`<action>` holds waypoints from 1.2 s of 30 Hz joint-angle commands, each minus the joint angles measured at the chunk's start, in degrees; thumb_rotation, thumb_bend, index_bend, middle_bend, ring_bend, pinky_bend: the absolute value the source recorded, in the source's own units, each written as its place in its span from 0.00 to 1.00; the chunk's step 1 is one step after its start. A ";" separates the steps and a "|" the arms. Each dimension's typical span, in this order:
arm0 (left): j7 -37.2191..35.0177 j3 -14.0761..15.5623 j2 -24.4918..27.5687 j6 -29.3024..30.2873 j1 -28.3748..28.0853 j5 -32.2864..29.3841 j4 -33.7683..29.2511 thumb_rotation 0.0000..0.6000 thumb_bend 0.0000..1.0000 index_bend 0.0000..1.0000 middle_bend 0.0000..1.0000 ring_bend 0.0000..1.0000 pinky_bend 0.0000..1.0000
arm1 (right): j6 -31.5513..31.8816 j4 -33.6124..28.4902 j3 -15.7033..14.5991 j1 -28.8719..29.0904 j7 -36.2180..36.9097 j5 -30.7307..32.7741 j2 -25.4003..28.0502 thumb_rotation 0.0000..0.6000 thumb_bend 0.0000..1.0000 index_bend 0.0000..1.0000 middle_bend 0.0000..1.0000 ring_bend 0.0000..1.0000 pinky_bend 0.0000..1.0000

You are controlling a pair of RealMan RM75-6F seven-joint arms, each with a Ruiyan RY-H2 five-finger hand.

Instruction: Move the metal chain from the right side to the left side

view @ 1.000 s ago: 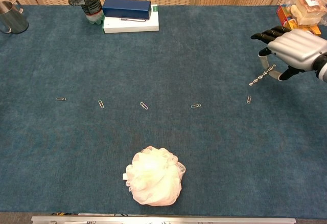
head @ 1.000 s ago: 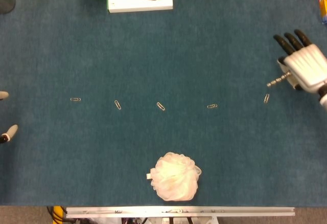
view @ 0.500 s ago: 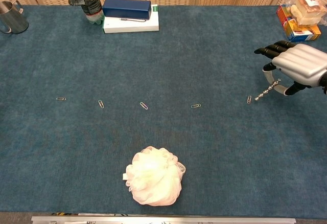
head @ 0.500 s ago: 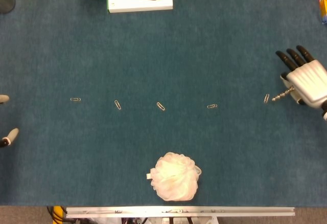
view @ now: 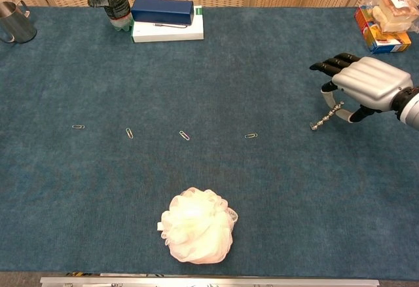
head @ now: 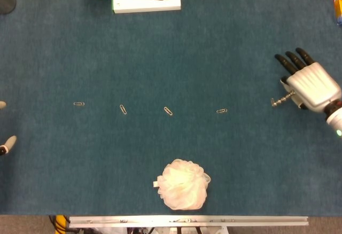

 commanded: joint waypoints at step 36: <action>-3.89 0.06 0.18 1.01 1.45 0.44 2.38 1.00 0.18 0.28 0.33 0.27 0.26 | -3.92 -1.14 4.27 7.86 -3.22 0.14 -8.90 1.00 0.35 0.60 0.06 0.00 0.04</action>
